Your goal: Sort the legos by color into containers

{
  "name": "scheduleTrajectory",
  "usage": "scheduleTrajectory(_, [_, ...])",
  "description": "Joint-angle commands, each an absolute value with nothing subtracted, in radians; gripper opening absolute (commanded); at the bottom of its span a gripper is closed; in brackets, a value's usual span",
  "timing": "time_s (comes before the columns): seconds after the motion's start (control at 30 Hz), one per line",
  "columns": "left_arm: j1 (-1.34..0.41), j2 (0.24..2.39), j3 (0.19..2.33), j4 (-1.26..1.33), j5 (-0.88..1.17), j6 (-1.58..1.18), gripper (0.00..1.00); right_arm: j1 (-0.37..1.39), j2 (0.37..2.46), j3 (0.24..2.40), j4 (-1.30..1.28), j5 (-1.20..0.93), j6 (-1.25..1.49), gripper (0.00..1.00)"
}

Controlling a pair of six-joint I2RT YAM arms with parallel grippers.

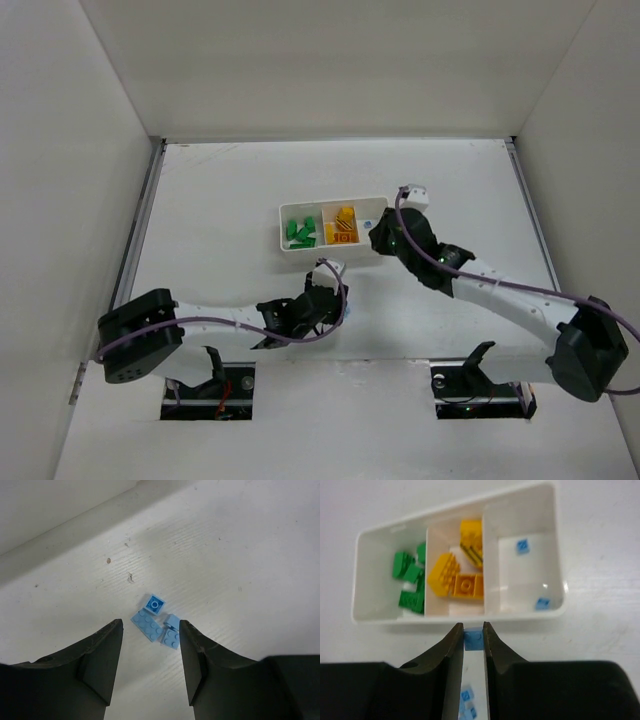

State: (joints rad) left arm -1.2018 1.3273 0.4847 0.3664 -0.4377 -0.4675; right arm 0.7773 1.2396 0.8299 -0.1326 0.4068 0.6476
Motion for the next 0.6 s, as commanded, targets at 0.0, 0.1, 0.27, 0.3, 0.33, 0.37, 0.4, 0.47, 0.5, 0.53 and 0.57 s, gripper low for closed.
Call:
scheduleTrajectory(0.0, [-1.191, 1.356, 0.523, 0.428, -0.436, -0.443, 0.45, 0.696, 1.305, 0.911, -0.077, 0.388, 0.542, 0.24])
scheduleTrajectory(0.1, [-1.191, 1.387, 0.541, 0.428, -0.436, -0.434, 0.45, 0.665, 1.377, 0.952, -0.043, 0.387, 0.514, 0.24])
scheduleTrajectory(0.27, [-1.191, 1.436, 0.564, 0.437, -0.434, -0.423, 0.45, 0.637, 1.422, 0.985, -0.011, 0.383, 0.503, 0.46])
scheduleTrajectory(0.3, [-1.191, 1.442, 0.566, 0.439, -0.434, -0.422, 0.44, 0.637, 1.416, 0.985, -0.002, 0.383, 0.503, 0.49])
scheduleTrajectory(0.33, [-1.190, 1.450, 0.569, 0.445, -0.428, -0.416, 0.44, 0.637, 1.405, 0.980, 0.006, 0.383, 0.503, 0.52])
scheduleTrajectory(0.37, [-1.190, 1.456, 0.571, 0.448, -0.426, -0.411, 0.43, 0.637, 1.396, 0.976, 0.009, 0.382, 0.503, 0.52])
scheduleTrajectory(0.4, [-1.187, 1.462, 0.572, 0.451, -0.423, -0.408, 0.43, 0.640, 1.387, 0.970, 0.009, 0.379, 0.503, 0.52])
scheduleTrajectory(0.47, [-1.180, 1.474, 0.578, 0.453, -0.420, -0.403, 0.42, 0.642, 1.370, 0.953, 0.011, 0.370, 0.503, 0.52])
scheduleTrajectory(0.5, [-1.180, 1.480, 0.580, 0.453, -0.416, -0.402, 0.42, 0.642, 1.361, 0.940, 0.014, 0.367, 0.503, 0.52])
scheduleTrajectory(0.53, [-1.179, 1.489, 0.584, 0.451, -0.411, -0.402, 0.41, 0.650, 1.352, 0.928, 0.018, 0.367, 0.505, 0.52])
scheduleTrajectory(0.57, [-1.177, 1.496, 0.587, 0.451, -0.408, -0.400, 0.41, 0.656, 1.341, 0.914, 0.021, 0.367, 0.508, 0.52])
